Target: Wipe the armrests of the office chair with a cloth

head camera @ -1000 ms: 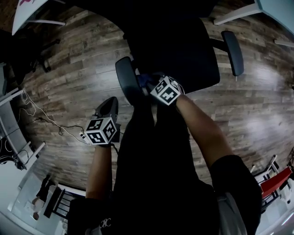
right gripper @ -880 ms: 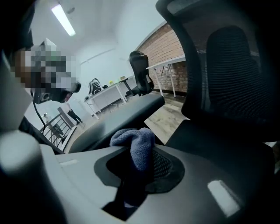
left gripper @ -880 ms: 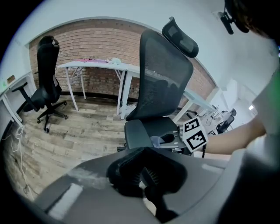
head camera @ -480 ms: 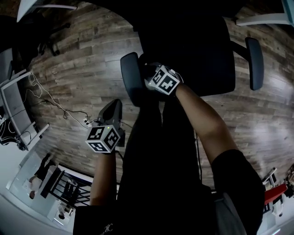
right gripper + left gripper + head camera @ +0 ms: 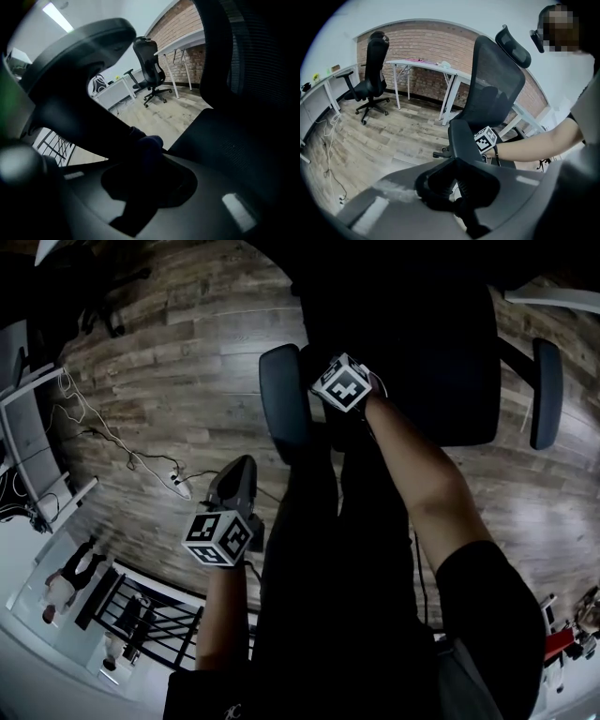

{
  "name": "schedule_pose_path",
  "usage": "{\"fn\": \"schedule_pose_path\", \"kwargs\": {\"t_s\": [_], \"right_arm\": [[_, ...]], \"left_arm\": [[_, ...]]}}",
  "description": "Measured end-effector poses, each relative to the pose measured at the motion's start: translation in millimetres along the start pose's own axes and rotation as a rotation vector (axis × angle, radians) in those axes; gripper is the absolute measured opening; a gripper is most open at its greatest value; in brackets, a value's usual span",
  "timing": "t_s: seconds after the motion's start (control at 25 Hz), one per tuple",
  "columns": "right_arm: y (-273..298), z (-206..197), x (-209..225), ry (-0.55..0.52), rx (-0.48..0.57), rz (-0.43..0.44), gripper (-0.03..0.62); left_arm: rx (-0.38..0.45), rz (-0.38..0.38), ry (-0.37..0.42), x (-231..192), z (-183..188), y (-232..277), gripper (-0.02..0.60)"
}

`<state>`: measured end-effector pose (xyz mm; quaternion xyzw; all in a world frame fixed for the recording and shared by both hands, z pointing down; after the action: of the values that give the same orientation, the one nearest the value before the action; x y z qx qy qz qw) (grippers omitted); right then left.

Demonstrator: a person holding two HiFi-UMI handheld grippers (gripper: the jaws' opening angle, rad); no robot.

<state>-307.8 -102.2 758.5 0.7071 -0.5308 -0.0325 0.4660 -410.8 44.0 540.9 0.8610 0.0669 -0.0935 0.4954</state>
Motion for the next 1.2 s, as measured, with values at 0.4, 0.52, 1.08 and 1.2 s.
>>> {"fn": "schedule_pose_path", "kwargs": {"t_s": [0.4,0.52,1.08,1.2], "right_arm": [[-38.7,24.2,-37.8,0.044,0.068,0.109,0.08],[-69.9,26.0,-59.3,0.023,0.1,0.164,0.08],[-222.2,28.3,-106.1,-0.034,0.216,-0.158,0.081],[-233.3,39.6,-120.0,-0.047,0.212,-0.171,0.081]], "left_arm": [[0.034,-0.031,-0.007,8.8,24.2,-4.4,0.006],[0.06,-0.054,-0.002,20.6,39.0,-7.0,0.006],[0.187,-0.121,-0.013,53.9,72.3,-27.7,0.006],[0.21,-0.122,-0.02,55.4,71.8,-33.1,0.006]]}}
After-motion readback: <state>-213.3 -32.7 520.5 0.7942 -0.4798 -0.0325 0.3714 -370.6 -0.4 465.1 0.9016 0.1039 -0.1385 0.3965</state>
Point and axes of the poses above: the fingertips, and each gripper's own axes: y forward along the fingers, x to its right, z out of its top, the point moved 2 cm from there along -y, backward along the fingers, and after that the axes turned 5 degrees about z, right-handed, at the moved point
